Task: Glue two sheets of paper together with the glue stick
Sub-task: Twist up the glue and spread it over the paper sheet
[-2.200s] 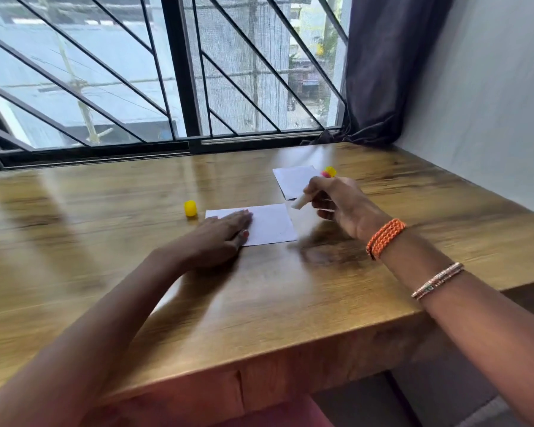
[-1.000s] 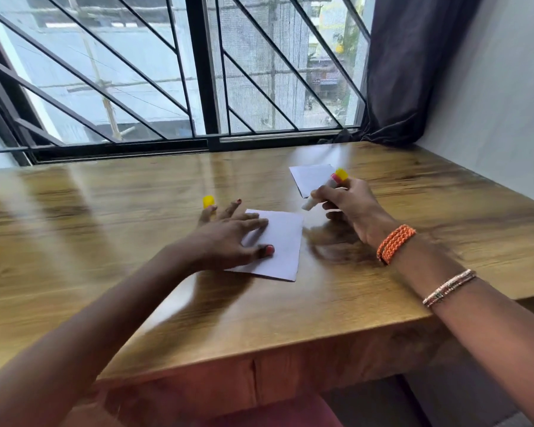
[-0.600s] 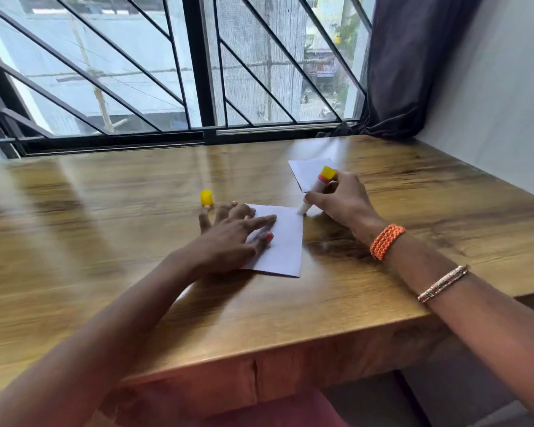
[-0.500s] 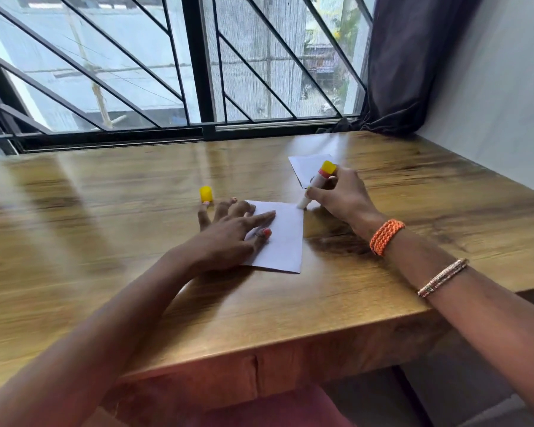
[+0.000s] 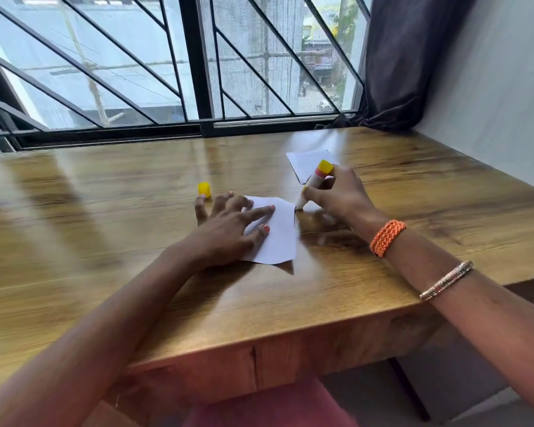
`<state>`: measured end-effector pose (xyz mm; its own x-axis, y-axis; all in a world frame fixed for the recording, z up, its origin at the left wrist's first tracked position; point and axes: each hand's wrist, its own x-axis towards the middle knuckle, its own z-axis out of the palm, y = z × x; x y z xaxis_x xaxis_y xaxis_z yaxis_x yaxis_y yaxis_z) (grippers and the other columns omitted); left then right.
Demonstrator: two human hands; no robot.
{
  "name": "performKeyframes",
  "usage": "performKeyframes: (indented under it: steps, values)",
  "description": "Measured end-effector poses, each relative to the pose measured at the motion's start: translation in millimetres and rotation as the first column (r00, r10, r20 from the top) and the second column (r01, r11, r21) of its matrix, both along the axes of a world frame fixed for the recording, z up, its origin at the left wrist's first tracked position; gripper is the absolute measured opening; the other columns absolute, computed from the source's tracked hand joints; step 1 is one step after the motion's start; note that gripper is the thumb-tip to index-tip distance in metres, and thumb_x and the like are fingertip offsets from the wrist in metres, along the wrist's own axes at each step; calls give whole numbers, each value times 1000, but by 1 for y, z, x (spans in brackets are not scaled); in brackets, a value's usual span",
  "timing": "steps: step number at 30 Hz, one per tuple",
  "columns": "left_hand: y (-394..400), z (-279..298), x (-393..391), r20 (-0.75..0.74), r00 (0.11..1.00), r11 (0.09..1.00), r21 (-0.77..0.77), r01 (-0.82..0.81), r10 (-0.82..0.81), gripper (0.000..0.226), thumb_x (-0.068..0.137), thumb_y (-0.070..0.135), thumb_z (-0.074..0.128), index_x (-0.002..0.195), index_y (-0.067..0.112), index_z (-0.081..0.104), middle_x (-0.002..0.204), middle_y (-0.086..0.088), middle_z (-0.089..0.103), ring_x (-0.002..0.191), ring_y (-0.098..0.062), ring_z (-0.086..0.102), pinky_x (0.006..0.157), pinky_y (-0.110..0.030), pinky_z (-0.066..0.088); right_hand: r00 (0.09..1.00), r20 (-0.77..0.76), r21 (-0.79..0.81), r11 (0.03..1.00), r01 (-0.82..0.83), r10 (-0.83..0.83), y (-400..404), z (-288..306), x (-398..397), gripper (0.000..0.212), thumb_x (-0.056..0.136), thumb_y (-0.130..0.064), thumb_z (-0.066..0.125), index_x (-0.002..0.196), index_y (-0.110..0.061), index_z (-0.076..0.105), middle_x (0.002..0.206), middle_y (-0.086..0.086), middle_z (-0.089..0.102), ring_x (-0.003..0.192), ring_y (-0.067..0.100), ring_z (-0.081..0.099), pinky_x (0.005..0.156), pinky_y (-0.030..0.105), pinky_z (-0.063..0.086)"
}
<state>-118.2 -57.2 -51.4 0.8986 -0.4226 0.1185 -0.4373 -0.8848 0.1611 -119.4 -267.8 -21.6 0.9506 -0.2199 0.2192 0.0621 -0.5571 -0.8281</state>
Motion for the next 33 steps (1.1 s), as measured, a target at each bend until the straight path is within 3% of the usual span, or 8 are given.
performKeyframes:
  steps: [3, 7, 11, 15, 22, 29, 33]
  values:
    - [-3, -1, -1, 4, 1000, 1000, -11, 25, -25, 54, 82, 54, 18, 136, 59, 15, 144, 5, 26, 142, -20, -5, 106, -57, -16, 1000, -8, -12, 1000, 25, -25, -1, 3, 1, 20, 70, -24, 71, 86, -13, 66, 89, 3, 71, 89, 25, 67, 83, 44, 54]
    - [-7, -1, -2, 70, 995, 997, 1, 76, -76, 43, 93, 42, 25, 133, 57, 26, 148, 7, 21, 142, -19, -8, 106, -57, -18, 999, -29, 12, 999, 41, -40, -2, 7, 4, 22, 70, -22, 71, 87, -10, 66, 91, 7, 71, 90, 28, 66, 82, 48, 55]
    - [-10, 1, -3, 80, 993, 995, -26, 94, -92, 40, 93, 45, 29, 132, 51, 33, 150, 7, 23, 143, -17, -10, 107, -58, -16, 999, -26, 3, 1000, 29, -28, 0, 7, 2, 21, 70, -25, 71, 85, -11, 66, 89, 6, 71, 86, 27, 66, 81, 48, 55]
    - [-14, 1, -3, 117, 984, 991, 22, 131, -133, 43, 93, 45, 29, 136, 41, 34, 158, 10, 7, 141, -17, -24, 110, -56, -12, 1000, -21, -10, 1000, 16, -17, 5, 6, -2, 18, 71, -27, 73, 82, -16, 63, 83, 2, 68, 82, 24, 64, 82, 48, 54]
    - [-13, 1, -2, 2, 994, 994, -6, 113, -113, 45, 94, 45, 29, 139, 46, 27, 158, 11, -5, 138, -17, -32, 110, -56, -13, 1000, -10, -43, 999, -1, 1, 10, 6, -12, 17, 70, -25, 73, 84, -16, 66, 80, -5, 68, 88, 20, 66, 90, 48, 50]
    - [-13, 0, -2, 13, 994, 995, 4, 104, -104, 44, 94, 46, 28, 139, 48, 25, 158, 9, -5, 139, -19, -31, 110, -56, -13, 997, 4, 18, 997, 74, -74, 6, 13, -2, 21, 72, -24, 73, 88, -13, 66, 90, 4, 70, 93, 26, 65, 94, 51, 47]
    - [-13, -2, -1, 14, 995, 995, 21, 96, -96, 46, 94, 47, 27, 140, 49, 22, 158, 8, -7, 138, -20, -32, 111, -56, -12, 997, -13, -2, 997, 77, -77, 7, 9, 0, 17, 70, -22, 73, 83, -13, 67, 86, 4, 70, 91, 26, 66, 92, 51, 48]
